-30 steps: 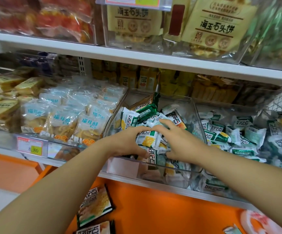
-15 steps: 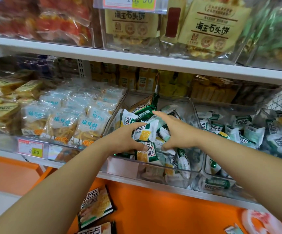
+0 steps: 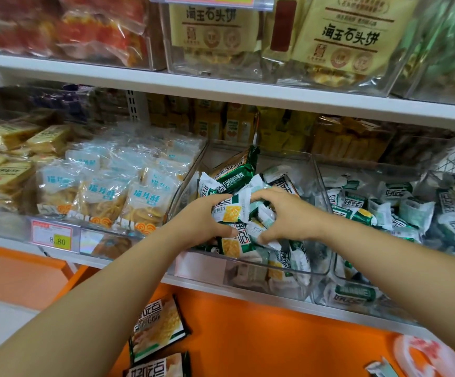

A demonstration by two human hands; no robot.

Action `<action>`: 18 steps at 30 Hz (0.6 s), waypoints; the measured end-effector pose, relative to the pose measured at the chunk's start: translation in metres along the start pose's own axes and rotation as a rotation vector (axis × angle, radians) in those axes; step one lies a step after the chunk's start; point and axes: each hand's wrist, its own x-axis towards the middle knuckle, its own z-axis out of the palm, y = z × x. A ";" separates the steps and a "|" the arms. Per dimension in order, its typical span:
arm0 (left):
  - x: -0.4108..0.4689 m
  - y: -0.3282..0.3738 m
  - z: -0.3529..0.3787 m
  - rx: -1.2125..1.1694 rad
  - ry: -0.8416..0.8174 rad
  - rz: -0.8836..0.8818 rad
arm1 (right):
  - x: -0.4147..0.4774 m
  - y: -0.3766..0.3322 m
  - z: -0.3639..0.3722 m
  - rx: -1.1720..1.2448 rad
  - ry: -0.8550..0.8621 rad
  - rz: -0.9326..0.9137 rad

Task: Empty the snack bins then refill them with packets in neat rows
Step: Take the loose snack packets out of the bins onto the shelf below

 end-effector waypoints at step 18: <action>-0.013 0.006 -0.009 0.007 -0.222 0.091 | -0.002 -0.002 0.005 0.277 0.092 0.085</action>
